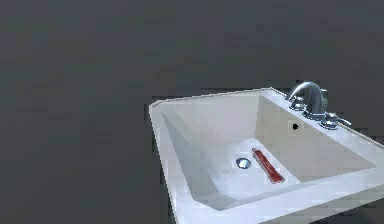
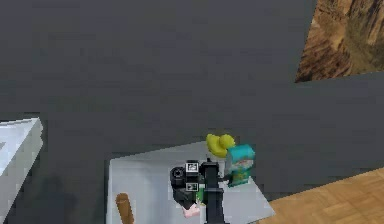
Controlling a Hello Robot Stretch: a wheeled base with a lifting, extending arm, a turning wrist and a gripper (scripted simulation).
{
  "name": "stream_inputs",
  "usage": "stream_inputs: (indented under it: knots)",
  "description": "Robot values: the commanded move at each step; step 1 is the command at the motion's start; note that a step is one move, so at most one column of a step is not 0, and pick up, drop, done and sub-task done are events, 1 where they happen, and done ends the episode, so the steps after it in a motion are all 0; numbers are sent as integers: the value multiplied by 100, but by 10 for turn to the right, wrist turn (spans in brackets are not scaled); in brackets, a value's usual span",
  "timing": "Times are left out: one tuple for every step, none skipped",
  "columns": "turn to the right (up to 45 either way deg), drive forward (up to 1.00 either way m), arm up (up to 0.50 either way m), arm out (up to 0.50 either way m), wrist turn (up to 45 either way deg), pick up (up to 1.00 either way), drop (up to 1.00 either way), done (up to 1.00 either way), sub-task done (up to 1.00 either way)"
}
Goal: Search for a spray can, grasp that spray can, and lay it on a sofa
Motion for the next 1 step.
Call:
stream_inputs:
  knots:
    - [0,0,0,0,0,100,0,0,0]
